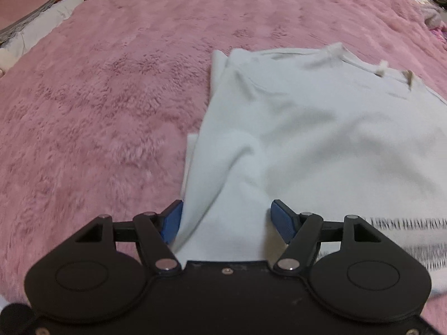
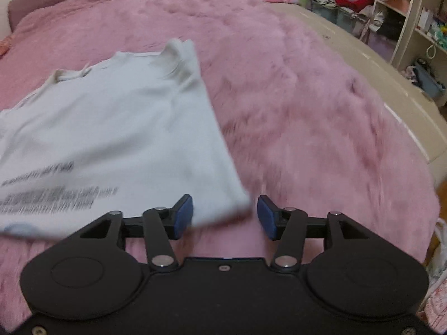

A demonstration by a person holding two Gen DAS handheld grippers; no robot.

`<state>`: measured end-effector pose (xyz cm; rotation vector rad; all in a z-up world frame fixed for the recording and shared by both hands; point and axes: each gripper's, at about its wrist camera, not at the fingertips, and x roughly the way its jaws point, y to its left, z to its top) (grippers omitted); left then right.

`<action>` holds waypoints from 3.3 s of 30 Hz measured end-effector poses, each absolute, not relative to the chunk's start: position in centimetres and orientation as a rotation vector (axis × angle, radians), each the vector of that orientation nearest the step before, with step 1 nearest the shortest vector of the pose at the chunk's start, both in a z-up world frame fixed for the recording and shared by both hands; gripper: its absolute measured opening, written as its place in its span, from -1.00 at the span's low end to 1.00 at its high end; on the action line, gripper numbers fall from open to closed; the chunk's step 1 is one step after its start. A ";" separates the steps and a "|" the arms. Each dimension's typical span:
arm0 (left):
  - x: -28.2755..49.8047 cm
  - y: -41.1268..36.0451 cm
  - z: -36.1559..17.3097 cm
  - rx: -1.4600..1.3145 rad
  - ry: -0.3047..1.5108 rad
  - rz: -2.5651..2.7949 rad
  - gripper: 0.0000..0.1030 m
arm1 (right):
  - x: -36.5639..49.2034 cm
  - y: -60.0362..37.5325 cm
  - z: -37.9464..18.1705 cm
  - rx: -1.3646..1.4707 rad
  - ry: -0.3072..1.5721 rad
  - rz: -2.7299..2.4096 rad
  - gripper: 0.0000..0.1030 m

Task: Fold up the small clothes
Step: 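Move the right gripper to the edge of the folded white sweatshirt, then grasp the sweatshirt edge with the right gripper and flip it over, then open the right gripper and withdraw it from the flipped sweatshirt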

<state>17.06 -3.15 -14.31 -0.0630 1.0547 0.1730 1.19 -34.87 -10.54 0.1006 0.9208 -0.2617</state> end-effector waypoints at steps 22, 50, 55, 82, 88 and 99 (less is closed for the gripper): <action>12.6 2.7 -14.9 -0.126 1.085 0.212 0.37 | 3.0 -34.3 -8.8 0.432 0.678 -0.173 -0.96; 9.4 17.3 -11.1 -0.220 0.987 0.300 0.36 | 7.4 -1.2 -9.7 0.133 0.779 0.446 -0.95; 9.1 17.8 -12.2 -0.212 1.018 0.303 0.36 | 7.3 -0.1 -15.1 0.084 0.871 0.378 -0.96; 12.2 9.8 -9.0 -0.120 1.001 0.230 0.36 | 4.9 -7.0 -9.0 0.031 0.790 0.469 0.15; 18.4 4.6 -8.8 -0.067 0.930 0.072 0.37 | 5.6 -16.0 -8.2 -0.024 0.752 0.258 0.15; 29.3 -1.6 -14.1 -0.058 0.938 -0.143 0.31 | 8.4 -27.1 -11.7 0.063 0.815 0.012 0.15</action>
